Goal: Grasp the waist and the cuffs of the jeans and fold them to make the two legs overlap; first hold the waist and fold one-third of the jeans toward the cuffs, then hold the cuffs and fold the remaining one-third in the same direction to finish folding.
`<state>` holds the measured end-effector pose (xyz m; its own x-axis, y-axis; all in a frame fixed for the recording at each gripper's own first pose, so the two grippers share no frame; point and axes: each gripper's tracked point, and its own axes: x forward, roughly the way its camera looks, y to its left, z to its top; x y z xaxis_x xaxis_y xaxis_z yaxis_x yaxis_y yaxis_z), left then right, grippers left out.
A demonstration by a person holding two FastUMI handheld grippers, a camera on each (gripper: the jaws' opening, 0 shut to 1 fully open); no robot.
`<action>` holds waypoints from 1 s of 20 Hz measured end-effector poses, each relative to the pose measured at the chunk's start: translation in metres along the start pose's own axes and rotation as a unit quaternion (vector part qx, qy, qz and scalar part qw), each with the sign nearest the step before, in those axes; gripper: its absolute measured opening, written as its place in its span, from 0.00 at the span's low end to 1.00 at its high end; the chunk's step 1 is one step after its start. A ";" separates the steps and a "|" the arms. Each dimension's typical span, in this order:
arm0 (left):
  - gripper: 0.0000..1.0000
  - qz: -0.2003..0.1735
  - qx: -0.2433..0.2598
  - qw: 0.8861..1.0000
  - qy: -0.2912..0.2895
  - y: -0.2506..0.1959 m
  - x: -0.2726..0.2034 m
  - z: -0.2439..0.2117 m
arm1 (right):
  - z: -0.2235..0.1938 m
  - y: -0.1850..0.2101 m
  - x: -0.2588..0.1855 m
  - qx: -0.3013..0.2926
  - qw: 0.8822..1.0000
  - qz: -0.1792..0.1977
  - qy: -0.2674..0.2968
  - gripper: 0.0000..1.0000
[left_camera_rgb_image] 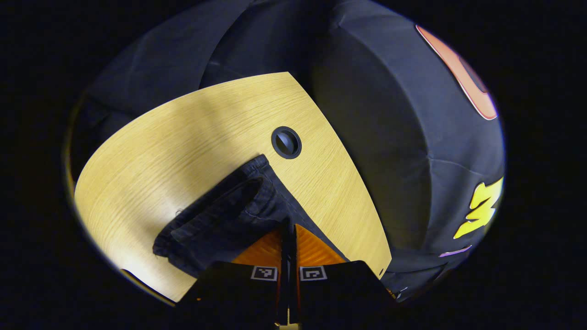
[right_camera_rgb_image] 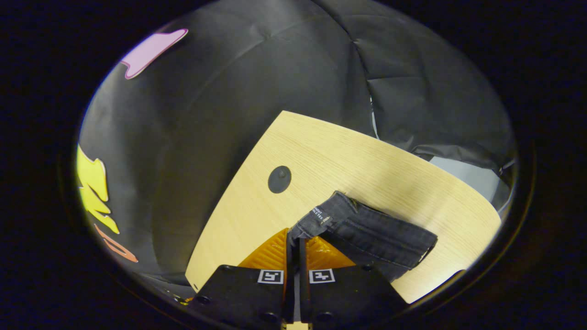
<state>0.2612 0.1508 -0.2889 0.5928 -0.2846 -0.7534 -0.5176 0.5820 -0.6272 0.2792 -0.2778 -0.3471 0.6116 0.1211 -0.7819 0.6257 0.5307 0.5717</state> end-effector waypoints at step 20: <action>0.98 -0.035 0.174 0.974 -0.145 -0.096 -0.141 0.001 | 0.021 0.059 -0.144 -0.176 0.973 0.063 -0.137 0.95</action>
<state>0.2282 0.1362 -0.1218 0.7939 -0.1350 -0.5929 -0.2604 0.8057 -0.5321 0.2384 -0.2821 -0.1958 0.8096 0.0013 -0.5870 0.3619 0.7863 0.5008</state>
